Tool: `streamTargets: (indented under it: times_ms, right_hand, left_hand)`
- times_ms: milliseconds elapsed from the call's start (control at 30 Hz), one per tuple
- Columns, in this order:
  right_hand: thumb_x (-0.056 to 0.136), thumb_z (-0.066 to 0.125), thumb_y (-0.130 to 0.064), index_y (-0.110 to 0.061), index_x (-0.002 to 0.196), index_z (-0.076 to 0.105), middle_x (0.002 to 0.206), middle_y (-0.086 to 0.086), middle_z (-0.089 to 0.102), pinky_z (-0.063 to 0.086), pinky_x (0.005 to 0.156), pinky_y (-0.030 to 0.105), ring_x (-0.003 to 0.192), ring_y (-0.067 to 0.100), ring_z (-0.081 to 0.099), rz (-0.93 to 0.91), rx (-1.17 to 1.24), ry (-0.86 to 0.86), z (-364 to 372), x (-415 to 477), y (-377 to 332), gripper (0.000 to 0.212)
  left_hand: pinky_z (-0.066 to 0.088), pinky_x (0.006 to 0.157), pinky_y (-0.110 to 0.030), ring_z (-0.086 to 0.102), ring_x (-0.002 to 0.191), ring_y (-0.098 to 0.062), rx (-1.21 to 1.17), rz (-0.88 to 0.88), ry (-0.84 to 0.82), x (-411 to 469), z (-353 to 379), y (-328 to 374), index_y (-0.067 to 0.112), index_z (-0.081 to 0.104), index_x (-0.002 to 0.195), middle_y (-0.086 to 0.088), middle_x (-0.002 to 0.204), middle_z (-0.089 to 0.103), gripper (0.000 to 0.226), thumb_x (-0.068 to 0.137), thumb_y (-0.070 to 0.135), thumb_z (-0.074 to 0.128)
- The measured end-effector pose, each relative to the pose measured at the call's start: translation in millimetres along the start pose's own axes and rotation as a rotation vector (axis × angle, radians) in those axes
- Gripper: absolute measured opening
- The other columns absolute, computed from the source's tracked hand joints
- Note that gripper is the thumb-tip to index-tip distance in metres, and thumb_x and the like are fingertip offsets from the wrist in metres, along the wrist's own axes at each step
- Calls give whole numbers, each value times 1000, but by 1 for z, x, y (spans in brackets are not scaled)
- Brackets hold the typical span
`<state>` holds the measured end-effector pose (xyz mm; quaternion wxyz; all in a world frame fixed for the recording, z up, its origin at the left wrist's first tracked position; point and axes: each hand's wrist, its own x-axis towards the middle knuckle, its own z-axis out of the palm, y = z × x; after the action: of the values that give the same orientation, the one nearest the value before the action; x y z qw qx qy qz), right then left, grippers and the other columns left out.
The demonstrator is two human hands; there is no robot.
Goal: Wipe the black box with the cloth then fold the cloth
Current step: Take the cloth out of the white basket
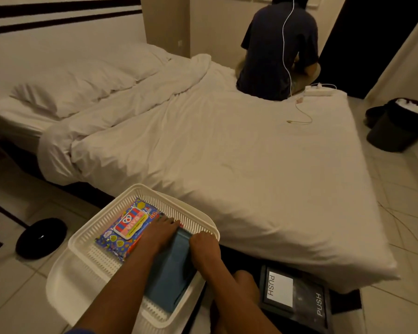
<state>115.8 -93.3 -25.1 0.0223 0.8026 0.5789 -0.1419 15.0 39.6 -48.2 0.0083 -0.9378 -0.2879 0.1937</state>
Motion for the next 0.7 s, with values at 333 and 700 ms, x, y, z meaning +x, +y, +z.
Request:
streamTargets:
  times_ms: [333,700]
  right_hand:
    - [97,40,-1,-2,115,64,122,20,65,44,98,44,116,38,60,40,-5,26,4,13,1,30]
    - [89,59,-12,-5,112,66,118,19,67,46,97,41,112,38,61,21,104,13,-19,3,5,25]
  left_hand:
    - [30,108,-39,39,134,-30,86,-33,-46,14,-17,-3,16,48,131,-9,137,53,41,91,18,55]
    - [37,106,-40,54,123,-30,106,-61,-130,-11,-47,-21,14,65,116,-11,127,63,36,83,29,68]
